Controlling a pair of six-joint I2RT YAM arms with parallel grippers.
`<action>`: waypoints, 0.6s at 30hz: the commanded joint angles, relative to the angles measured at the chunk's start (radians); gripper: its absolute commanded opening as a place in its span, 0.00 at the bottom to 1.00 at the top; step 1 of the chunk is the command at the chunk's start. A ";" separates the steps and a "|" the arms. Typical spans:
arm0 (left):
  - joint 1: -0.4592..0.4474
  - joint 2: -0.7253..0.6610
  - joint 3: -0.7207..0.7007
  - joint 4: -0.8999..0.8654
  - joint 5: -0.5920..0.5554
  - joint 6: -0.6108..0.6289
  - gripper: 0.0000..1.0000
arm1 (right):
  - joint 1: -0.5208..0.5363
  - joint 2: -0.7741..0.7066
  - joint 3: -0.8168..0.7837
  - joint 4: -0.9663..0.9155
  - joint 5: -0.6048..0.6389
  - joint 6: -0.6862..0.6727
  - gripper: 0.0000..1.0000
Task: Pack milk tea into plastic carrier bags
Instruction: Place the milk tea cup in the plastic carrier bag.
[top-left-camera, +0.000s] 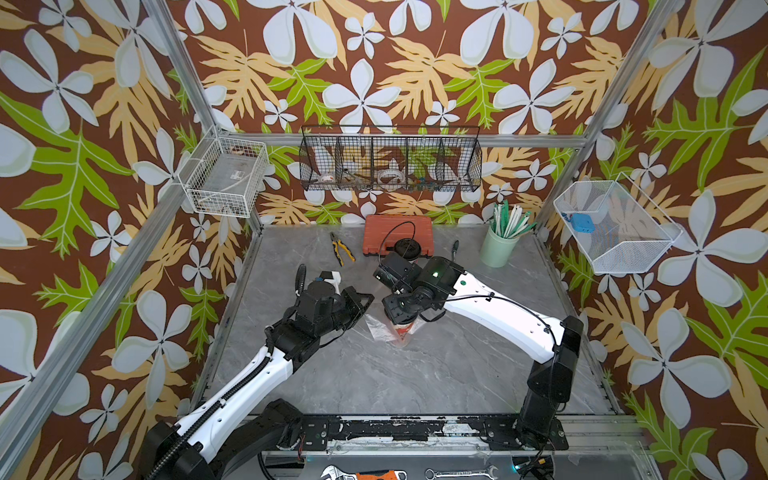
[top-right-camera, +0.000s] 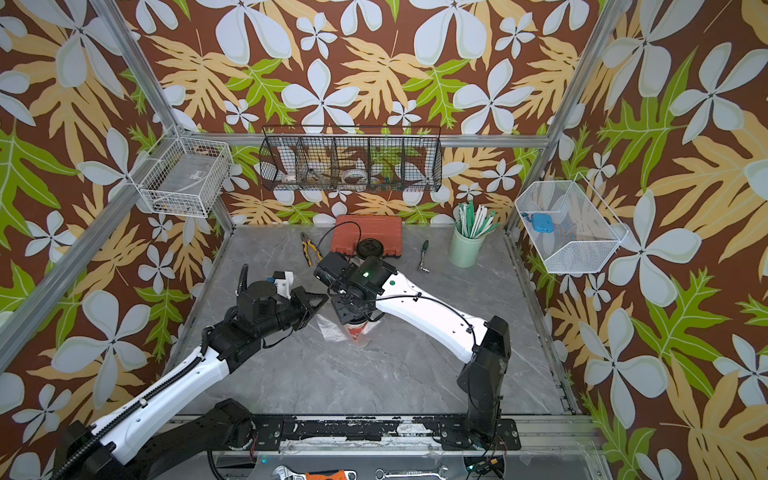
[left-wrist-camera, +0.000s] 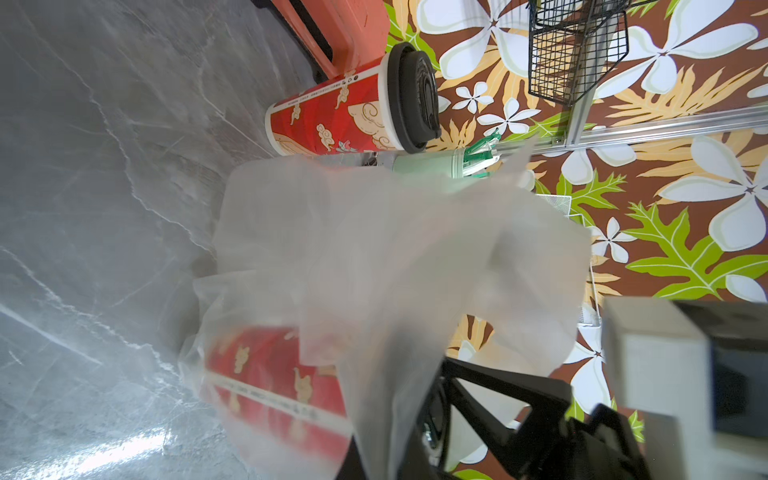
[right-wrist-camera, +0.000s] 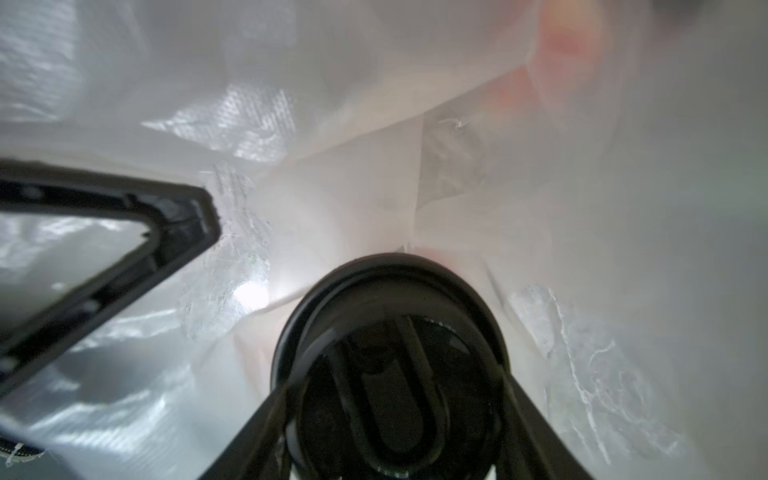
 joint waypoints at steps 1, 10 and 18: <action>0.001 -0.008 0.006 -0.002 -0.019 0.005 0.00 | 0.000 -0.005 -0.055 0.111 0.009 0.023 0.51; 0.001 -0.017 0.038 -0.011 -0.023 0.003 0.00 | -0.003 0.001 -0.191 0.198 0.067 0.027 0.51; 0.001 0.001 0.130 -0.051 -0.007 0.023 0.00 | -0.003 0.040 -0.142 0.120 0.069 0.003 0.51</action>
